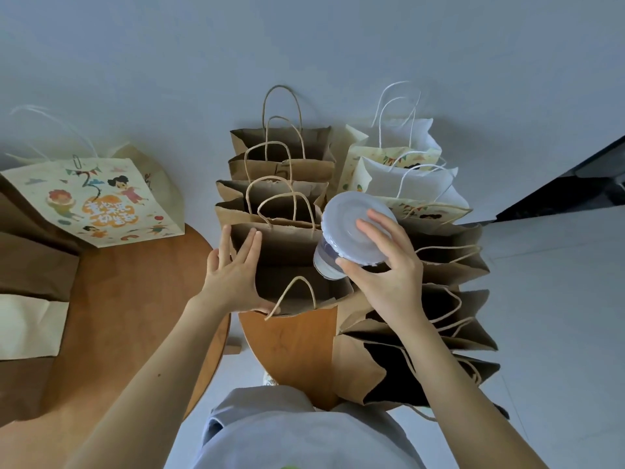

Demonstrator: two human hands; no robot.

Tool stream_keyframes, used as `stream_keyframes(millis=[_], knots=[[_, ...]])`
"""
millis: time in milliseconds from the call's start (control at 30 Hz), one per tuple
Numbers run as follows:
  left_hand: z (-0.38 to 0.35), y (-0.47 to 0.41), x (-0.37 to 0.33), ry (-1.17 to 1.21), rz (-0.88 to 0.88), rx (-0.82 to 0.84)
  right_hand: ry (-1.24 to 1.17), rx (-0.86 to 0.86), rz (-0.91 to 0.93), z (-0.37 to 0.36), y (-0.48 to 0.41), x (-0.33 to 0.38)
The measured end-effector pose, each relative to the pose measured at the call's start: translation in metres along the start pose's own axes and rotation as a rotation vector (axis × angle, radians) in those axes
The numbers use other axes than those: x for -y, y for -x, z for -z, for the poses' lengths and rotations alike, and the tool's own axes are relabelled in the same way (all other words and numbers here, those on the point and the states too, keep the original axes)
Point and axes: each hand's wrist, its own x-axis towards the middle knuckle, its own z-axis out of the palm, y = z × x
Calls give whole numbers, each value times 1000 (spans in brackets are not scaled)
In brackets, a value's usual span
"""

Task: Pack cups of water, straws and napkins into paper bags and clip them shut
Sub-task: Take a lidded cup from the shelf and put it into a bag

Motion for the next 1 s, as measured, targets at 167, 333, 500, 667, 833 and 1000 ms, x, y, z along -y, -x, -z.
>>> stream_keyframes(millis=[167, 333, 500, 667, 833, 1000], knots=[[-2, 0, 5, 66, 3, -25, -49, 85, 83, -13, -7, 3], [-2, 1, 11, 146, 3, -37, -124, 245, 95, -44, -6, -9], [-3, 3, 22, 217, 4, -49, -125, 384, 88, -72, -4, -22], [-2, 2, 27, 274, -17, -38, -46, 627, 113, -90, -2, -27], [-4, -3, 30, 306, -32, -39, 105, 794, 132, -103, -4, -30], [-1, -9, 31, 321, -47, -16, 110, 693, 131, -96, -12, -30]])
